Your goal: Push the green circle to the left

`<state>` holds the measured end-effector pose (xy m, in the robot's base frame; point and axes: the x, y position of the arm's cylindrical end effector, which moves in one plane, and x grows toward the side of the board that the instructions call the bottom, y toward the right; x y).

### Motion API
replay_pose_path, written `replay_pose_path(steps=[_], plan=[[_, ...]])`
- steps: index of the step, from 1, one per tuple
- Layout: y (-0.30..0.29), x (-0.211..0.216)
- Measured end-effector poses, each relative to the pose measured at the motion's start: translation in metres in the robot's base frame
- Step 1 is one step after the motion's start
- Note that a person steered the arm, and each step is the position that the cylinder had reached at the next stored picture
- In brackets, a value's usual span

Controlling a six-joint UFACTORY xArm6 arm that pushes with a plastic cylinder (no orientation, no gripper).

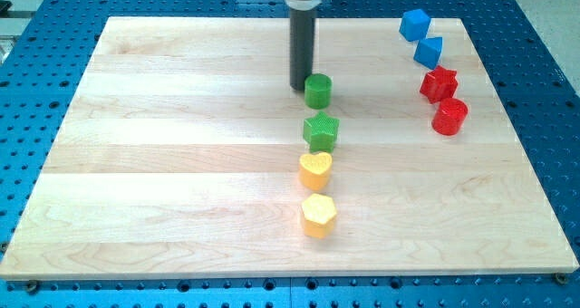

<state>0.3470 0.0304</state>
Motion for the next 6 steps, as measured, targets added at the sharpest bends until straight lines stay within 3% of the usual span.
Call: replay_pose_path(steps=[1,2,3,5,6], plan=[[-0.005,-0.01],[0.031,-0.041],[0.079,-0.005],[0.031,0.017],[0.048,-0.04]])
